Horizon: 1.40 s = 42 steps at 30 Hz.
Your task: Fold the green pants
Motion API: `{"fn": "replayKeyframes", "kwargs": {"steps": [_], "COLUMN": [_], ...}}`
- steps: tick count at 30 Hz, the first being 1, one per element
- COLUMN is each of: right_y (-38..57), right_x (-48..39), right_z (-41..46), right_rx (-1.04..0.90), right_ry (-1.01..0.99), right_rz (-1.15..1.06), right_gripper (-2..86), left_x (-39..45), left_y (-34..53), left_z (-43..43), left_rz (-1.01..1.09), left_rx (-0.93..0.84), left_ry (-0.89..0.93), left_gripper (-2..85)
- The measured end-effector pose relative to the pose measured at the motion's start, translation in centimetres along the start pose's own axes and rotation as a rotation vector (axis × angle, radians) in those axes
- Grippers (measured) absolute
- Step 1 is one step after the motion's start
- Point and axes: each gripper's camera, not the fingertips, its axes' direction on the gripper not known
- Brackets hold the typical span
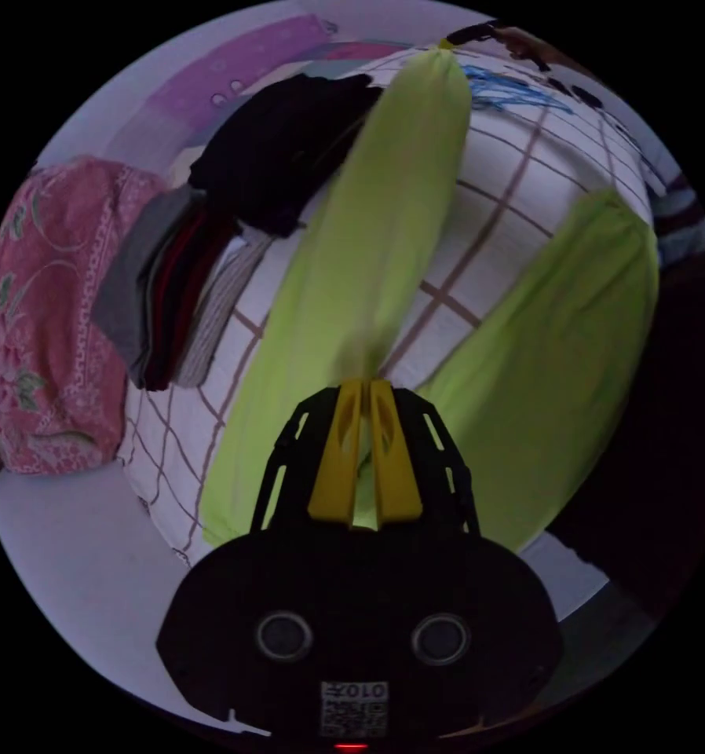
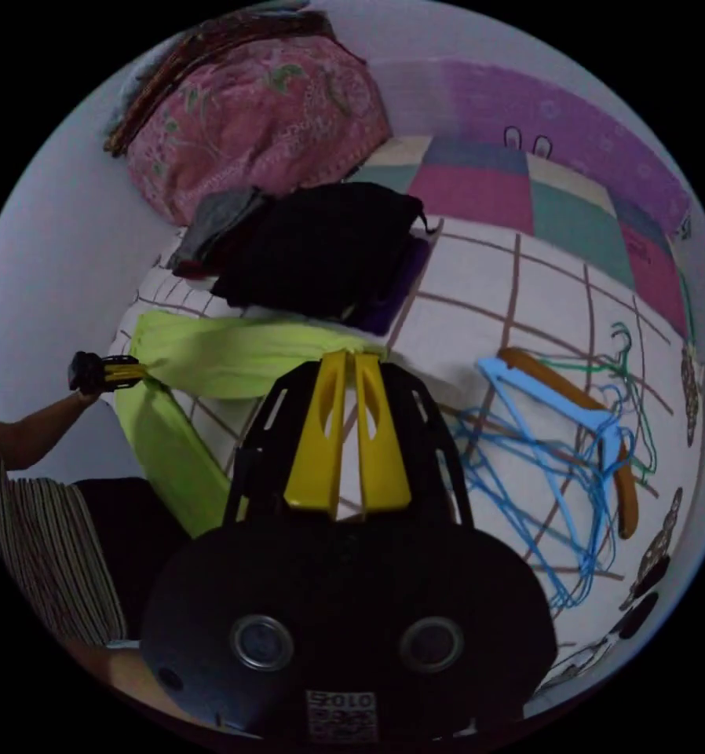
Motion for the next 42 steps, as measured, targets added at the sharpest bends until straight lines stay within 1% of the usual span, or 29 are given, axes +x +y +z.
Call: {"fn": "replayKeyframes", "kwargs": {"steps": [1,2,3,5,6,9,11,12,14,15,16,18,21,26,28,31,34,36,38,40,42], "right_y": [1.3,2.1,3.6,5.7,6.6,7.4,6.8,6.2,5.2,4.4,3.6,2.1,0.0,-2.1,-2.8,-4.2,-5.9,-7.1,-8.0,-8.8,-9.1], "right_x": [0.2,0.4,0.8,1.1,1.1,1.3,1.1,0.9,0.5,0.5,0.5,0.6,0.5,-0.2,-1.1,-1.5,-1.1,-0.6,-0.3,-0.1,-0.3], "right_z": [2.1,3.4,6.1,9.3,10.8,11.5,11.5,11.3,10.4,9.8,9.5,10.2,13.5,19.1,20.9,21.6,20.2,20.1,21.4,24.9,27.3], "right_rx": [-0.106,-0.158,-0.253,-0.309,-0.311,-0.221,-0.23,-0.24,-0.196,-0.14,-0.092,-0.072,-0.106,-0.155,-0.184,-0.23,-0.129,-0.103,-0.119,-0.181,-0.195], "right_ry": [-0.011,-0.021,-0.055,-0.092,-0.097,-0.122,-0.093,-0.038,0.023,0.037,0.031,0.019,0.018,-0.058,0.03,0.07,0.084,0.087,0.124,0.16,0.183], "right_rz": [0.017,0.033,0.078,0.136,0.175,0.238,0.212,0.188,0.152,0.145,0.144,0.133,0.125,0.152,0.159,0.117,0.085,0.084,0.088,0.1,0.118], "right_gripper": [4.4,4.4,4.4,4.5,4.6,5.1,6.1,7.0,8.5,9.4,10.2,11.2,12.0,11.3,10.2,8.6,8.0,7.9,7.9,7.9,8.0], "left_x": [0.6,1.1,1.3,2.0,2.2,2.9,3.0,3.0,2.7,2.6,2.3,2.1,2.1,2.9,3.2,3.6,3.9,4.0,4.0,3.9,3.8], "left_y": [0.6,0.8,0.8,0.2,0.0,-0.6,-0.7,-0.7,-0.6,-0.6,-0.5,-0.3,-0.1,0.5,1.1,2.3,3.4,3.8,4.0,3.9,3.9], "left_z": [0.4,1.0,1.3,2.4,2.6,3.4,3.3,3.2,2.0,1.6,0.8,-0.5,-2.4,-5.1,-5.7,-6.5,-7.4,-8.0,-8.9,-9.7,-10.4], "left_rz": [0.006,0.007,0.005,0.005,0.009,0.033,0.034,0.034,0.007,-0.004,-0.026,-0.074,-0.145,-0.201,-0.222,-0.274,-0.325,-0.348,-0.365,-0.373,-0.38], "left_rx": [-0.006,-0.025,-0.034,-0.068,-0.078,-0.131,-0.147,-0.146,-0.114,-0.105,-0.084,-0.05,-0.019,0.003,0.0,-0.011,-0.021,-0.025,-0.027,-0.029,-0.033], "left_ry": [0.026,0.05,0.06,0.078,0.076,0.079,0.075,0.073,0.076,0.087,0.111,0.122,0.112,0.109,0.123,0.15,0.175,0.18,0.175,0.162,0.157], "left_gripper": [-0.2,-0.1,-0.1,-0.1,-0.1,0.0,0.2,0.3,0.7,0.8,0.9,0.9,0.6,0.0,-0.2,-0.3,-0.3,-0.3,-0.3,-0.3,-0.4]}}
